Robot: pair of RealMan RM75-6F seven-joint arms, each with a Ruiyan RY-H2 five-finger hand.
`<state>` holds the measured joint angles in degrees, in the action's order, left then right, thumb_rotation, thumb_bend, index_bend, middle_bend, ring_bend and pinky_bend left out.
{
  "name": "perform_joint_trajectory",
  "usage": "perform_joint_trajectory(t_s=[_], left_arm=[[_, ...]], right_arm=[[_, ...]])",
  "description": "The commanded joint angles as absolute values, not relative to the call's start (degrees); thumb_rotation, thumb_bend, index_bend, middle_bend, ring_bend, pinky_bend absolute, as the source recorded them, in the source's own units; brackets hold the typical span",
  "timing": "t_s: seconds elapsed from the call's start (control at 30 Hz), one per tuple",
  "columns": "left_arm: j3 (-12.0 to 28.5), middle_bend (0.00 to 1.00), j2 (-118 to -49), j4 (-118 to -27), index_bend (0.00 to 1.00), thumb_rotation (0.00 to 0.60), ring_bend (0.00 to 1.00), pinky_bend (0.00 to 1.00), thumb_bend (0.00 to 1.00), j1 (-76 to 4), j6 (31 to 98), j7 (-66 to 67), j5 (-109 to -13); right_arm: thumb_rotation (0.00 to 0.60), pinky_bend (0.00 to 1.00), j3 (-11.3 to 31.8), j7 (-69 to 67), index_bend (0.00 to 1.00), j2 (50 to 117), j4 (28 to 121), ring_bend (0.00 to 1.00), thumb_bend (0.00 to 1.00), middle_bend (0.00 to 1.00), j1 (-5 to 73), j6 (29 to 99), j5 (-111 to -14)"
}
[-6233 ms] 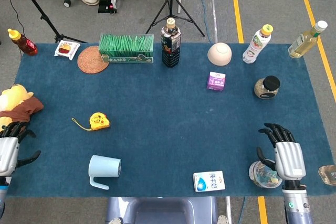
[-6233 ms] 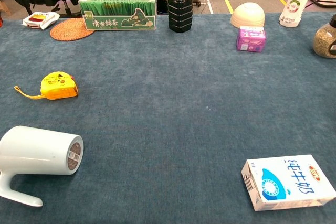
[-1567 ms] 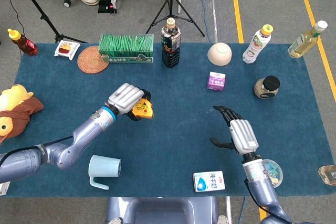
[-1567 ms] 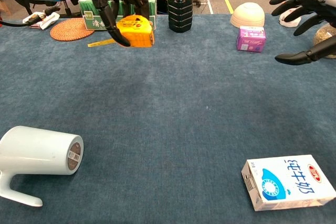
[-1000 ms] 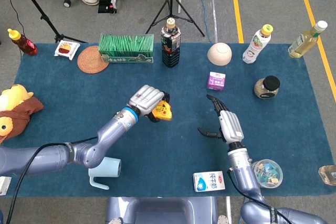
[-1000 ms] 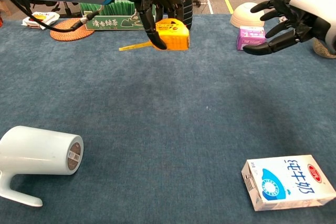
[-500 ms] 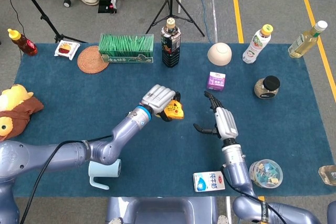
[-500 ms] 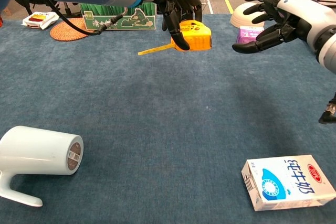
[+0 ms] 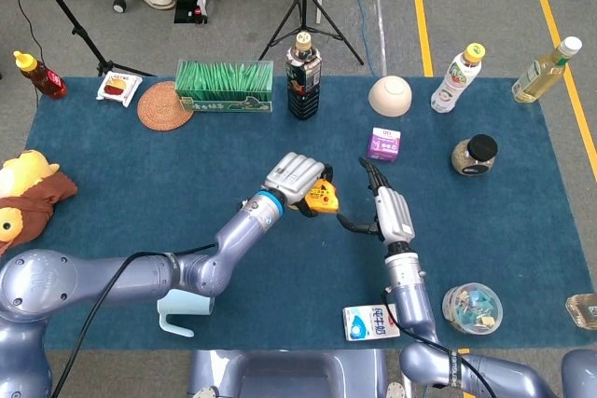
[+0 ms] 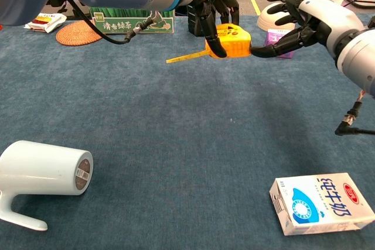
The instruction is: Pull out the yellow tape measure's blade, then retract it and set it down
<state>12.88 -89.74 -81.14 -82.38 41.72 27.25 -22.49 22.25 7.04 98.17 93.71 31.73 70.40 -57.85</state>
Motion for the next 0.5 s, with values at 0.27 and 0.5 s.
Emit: perform_joint_trajectory(t_s=[0.27,0.5], left_arm=[[13.0,0.44,-91.1,-80.4,0.54,0.600,0.39,0.46,0.23,-83.4,42.7,28.0,-21.1],[13.2,0.44,-91.9,-80.1,0.54,0.600,0.39,0.46,0.23,-83.9,42.6,28.1,-20.8]], right_arm=[[0.568,0.23,22.5,6.7,0.00,98.9,93.0,0.13,0.23,0.09,32.2,70.6,-57.5],[0.569,0.23,22.7,6.4,0.00,99.6,92.2,0.13,0.23,0.09,32.6,70.6,-57.1]])
